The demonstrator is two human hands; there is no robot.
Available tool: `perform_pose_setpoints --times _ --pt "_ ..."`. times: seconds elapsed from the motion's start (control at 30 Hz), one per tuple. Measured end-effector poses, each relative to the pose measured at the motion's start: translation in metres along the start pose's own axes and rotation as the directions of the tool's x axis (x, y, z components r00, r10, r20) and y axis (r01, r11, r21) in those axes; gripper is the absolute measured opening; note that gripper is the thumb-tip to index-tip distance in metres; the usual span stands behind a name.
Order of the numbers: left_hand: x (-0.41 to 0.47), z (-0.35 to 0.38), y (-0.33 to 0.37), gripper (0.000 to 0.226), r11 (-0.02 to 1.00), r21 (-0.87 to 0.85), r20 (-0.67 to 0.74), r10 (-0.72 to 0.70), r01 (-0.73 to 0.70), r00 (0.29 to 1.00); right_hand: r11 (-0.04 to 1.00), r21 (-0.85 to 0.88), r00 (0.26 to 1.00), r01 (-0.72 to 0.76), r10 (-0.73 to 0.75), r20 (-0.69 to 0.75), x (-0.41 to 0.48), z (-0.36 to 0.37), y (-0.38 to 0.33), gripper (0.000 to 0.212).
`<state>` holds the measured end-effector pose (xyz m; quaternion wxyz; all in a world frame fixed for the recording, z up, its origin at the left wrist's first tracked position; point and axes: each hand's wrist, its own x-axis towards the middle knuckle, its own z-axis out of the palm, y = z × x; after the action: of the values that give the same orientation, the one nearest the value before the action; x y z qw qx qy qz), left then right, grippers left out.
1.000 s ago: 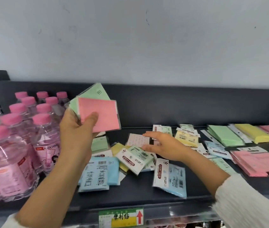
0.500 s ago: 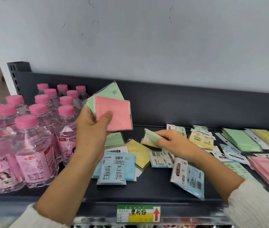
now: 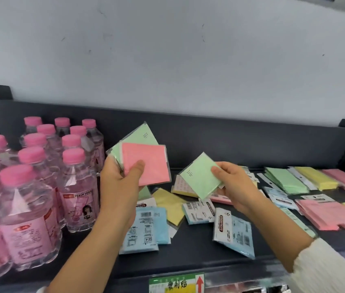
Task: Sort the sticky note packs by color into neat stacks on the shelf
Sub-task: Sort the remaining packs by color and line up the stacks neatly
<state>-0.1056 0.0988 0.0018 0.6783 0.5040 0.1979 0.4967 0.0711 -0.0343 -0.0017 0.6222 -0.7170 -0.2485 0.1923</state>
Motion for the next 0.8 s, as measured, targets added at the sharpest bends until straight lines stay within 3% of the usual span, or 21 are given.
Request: perform_pose_setpoints --times 0.33,0.57,0.8 --pt "-0.006 0.038 -0.014 0.025 0.995 0.002 0.154 -0.098 0.099 0.983 0.986 0.163 0.995 -0.041 0.055 -0.086 -0.040 -0.040 0.015 0.017" --pt "-0.047 0.099 -0.031 0.023 0.993 0.012 0.216 -0.121 0.121 0.969 0.996 0.055 0.969 -0.067 0.078 -0.234 -0.060 -0.121 0.030 0.021" --pt "-0.113 0.203 -0.065 0.024 0.995 0.056 0.216 -0.096 0.086 0.972 0.998 0.055 0.976 -0.039 0.050 -0.213 -0.082 -0.237 0.064 0.021"
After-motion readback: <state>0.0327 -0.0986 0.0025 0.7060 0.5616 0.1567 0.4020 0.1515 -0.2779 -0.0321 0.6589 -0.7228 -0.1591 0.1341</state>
